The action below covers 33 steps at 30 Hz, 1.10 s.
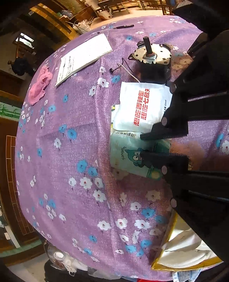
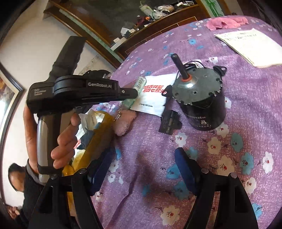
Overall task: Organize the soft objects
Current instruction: 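Grasp the green cartoon wipes pack with the left tool while the right tool grasps the pink fluffy keychain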
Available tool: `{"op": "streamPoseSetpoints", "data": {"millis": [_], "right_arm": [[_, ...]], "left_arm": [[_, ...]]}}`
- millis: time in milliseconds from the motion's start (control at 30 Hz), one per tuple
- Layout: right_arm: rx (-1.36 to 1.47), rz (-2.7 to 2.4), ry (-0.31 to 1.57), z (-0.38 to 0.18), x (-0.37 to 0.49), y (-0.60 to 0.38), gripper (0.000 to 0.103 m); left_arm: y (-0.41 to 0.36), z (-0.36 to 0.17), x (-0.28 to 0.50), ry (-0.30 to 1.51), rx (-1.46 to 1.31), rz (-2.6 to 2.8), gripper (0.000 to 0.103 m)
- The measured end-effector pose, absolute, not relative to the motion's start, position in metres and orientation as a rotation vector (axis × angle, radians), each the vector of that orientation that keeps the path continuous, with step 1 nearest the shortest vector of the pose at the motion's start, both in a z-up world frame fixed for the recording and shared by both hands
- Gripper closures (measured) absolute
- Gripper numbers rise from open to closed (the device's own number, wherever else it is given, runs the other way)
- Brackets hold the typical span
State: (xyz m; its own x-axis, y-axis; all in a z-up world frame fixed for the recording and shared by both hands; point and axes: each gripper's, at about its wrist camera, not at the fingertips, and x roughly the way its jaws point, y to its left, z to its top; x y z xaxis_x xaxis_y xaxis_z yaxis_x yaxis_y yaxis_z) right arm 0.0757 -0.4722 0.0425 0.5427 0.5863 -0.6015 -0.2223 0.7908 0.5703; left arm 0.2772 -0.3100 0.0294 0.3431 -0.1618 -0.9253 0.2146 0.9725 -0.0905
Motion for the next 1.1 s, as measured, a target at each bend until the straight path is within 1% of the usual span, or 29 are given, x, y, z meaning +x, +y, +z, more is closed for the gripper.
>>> {"op": "streamPoseSetpoints", "data": {"millis": [33, 167, 267, 367, 500, 600, 733, 800, 867, 933, 1067, 1100], "right_arm": [[0.458, 0.5, 0.876, 0.041, 0.076, -0.471, 0.029], [0.447, 0.504, 0.871, 0.042, 0.074, -0.469, 0.029], [0.433, 0.514, 0.849, 0.047, 0.073, -0.467, 0.029], [0.403, 0.532, 0.843, 0.051, 0.068, -0.458, 0.032], [0.343, 0.574, 0.905, 0.067, 0.076, -0.429, 0.035], [0.297, 0.567, 0.947, 0.079, 0.104, -0.399, 0.044], [0.21, 0.438, 1.036, 0.073, 0.142, -0.367, 0.048], [0.168, 0.387, 1.048, 0.065, 0.154, -0.354, 0.052], [0.193, 0.379, 1.06, 0.059, 0.161, -0.349, 0.063], [0.164, 0.406, 1.019, 0.061, 0.162, -0.341, 0.074], [0.137, 0.388, 0.999, 0.06, 0.151, -0.339, 0.083], [0.141, 0.379, 0.982, 0.065, 0.143, -0.341, 0.083]], "left_arm": [[-0.308, 0.036, 0.274, 1.181, 0.048, -0.24, 0.1], [-0.287, 0.089, 0.243, 1.029, -0.02, -0.25, 0.1], [-0.256, 0.123, 0.206, 0.956, -0.152, -0.304, 0.1], [-0.221, 0.14, 0.156, 0.897, -0.226, -0.335, 0.1], [-0.183, 0.137, 0.101, 0.863, -0.309, -0.322, 0.1], [-0.156, 0.132, 0.067, 0.839, -0.369, -0.303, 0.1], [-0.126, 0.125, 0.034, 0.807, -0.358, -0.193, 0.1], [-0.109, 0.116, 0.028, 0.821, -0.367, -0.139, 0.1], [-0.096, 0.108, 0.022, 0.833, -0.379, -0.116, 0.1], [-0.087, 0.098, 0.019, 0.849, -0.402, -0.105, 0.1], [-0.08, 0.089, 0.017, 0.857, -0.408, -0.082, 0.1], [-0.081, 0.087, 0.019, 0.857, -0.408, -0.079, 0.1]]}}
